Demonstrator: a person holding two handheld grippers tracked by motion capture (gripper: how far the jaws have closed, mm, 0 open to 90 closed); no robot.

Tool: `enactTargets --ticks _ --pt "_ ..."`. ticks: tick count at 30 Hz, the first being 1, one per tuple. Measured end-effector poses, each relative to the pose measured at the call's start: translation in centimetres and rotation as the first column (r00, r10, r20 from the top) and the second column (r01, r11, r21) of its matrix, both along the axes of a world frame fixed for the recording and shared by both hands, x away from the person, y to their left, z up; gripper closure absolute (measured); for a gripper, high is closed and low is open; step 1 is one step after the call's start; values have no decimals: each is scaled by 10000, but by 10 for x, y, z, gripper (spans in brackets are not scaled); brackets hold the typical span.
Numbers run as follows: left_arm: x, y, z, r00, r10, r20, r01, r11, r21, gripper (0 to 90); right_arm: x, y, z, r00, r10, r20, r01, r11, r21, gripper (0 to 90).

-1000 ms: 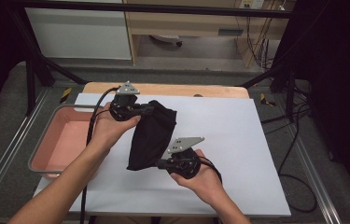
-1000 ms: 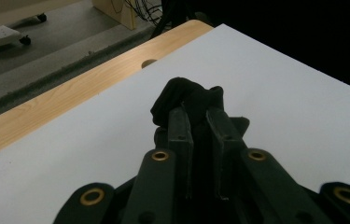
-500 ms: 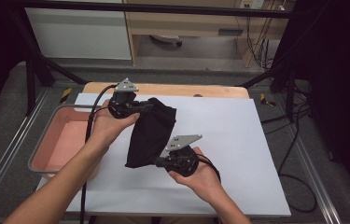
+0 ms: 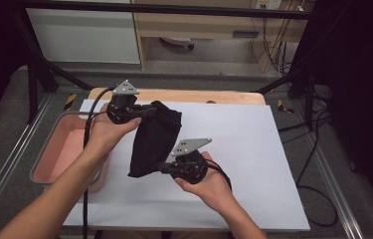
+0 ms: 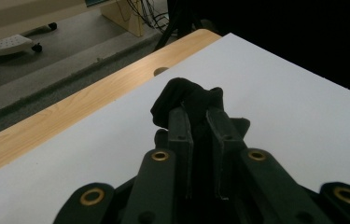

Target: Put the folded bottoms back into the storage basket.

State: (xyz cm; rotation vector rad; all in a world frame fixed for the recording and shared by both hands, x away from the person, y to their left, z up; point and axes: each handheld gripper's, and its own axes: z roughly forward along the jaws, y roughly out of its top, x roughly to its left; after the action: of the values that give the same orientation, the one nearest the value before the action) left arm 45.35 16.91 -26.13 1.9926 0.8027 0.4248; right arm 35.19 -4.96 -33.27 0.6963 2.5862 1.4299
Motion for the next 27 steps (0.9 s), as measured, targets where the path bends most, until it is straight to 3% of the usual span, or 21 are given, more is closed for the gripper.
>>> enactTargets --ticks 8,15,27 --pt "3 21 -2 9997 235 69 -236 9996 141 811 6 20 1 9997 37 254 -34 9999 -116 895" --pt "8 43 -6 9986 519 -68 -518 9985 153 811 17 44 -4 9987 404 311 -405 9992 40 895" --pt "8 72 -4 9965 825 -124 -827 9965 -151 811 24 76 -2 9967 717 370 -713 9974 -121 895"
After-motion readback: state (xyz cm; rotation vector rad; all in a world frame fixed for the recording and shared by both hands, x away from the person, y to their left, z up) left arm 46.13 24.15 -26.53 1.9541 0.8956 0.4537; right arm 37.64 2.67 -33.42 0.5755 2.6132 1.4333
